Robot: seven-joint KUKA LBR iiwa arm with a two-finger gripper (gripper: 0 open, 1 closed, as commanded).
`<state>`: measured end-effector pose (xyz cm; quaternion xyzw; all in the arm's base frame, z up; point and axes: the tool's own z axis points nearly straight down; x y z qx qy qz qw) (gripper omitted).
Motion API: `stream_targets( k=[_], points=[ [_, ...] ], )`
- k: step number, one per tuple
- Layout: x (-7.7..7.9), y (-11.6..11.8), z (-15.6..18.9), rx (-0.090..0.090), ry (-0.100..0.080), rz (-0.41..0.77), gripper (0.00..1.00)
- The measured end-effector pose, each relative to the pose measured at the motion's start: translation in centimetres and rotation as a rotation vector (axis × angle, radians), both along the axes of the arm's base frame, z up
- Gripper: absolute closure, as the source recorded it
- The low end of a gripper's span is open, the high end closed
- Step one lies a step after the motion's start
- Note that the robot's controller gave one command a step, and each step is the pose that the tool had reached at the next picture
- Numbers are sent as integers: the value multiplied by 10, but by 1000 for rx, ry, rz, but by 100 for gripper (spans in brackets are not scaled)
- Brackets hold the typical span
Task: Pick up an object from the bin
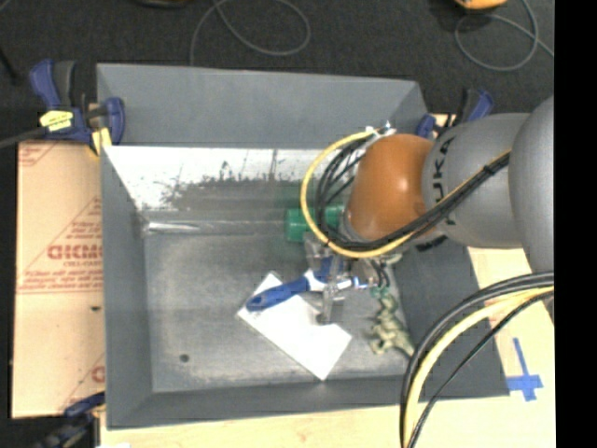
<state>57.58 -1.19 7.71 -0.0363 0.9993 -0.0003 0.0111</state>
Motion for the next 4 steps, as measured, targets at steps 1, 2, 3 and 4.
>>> stream_targets(
  k=[1,2,3,4],
  points=[
    [-10,10,-1,0,3,-2,0],
    [2,-1,2,0,-8,-2,100],
    [2,-1,2,0,-8,-2,100],
    [1,-1,5,0,-1,-2,100]
  ],
)
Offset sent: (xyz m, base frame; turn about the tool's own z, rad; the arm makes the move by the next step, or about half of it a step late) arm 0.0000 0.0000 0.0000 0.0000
